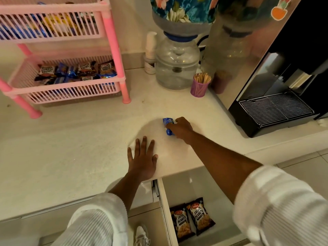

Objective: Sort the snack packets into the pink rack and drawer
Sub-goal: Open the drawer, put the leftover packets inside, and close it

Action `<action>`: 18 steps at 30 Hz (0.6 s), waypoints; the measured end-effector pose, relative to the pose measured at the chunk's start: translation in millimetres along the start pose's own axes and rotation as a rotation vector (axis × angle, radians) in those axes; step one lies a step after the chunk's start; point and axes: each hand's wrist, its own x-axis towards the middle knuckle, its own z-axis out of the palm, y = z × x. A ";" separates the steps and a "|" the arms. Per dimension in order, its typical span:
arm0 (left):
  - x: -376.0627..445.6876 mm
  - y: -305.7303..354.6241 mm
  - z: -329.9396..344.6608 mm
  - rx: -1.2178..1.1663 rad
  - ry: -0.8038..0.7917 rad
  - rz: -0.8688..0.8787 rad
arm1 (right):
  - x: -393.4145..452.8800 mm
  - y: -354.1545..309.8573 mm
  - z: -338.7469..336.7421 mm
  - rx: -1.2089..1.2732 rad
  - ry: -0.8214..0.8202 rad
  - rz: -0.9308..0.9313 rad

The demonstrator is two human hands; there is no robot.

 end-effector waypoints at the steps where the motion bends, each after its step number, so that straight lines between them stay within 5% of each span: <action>1: -0.7 0.1 0.0 0.003 0.012 0.003 | -8.2 3.8 -3.0 0.128 -0.011 0.014; 5: -3.2 1.3 -1.0 0.002 0.027 0.013 | -57.9 36.3 -22.3 0.446 -0.067 0.011; 11: -5.6 1.9 -2.9 0.019 0.019 -0.005 | -130.6 127.8 -56.8 0.557 -0.251 0.046; 18: -7.8 4.7 -1.9 0.054 0.042 -0.004 | -142.0 218.9 -56.2 0.041 -0.323 0.296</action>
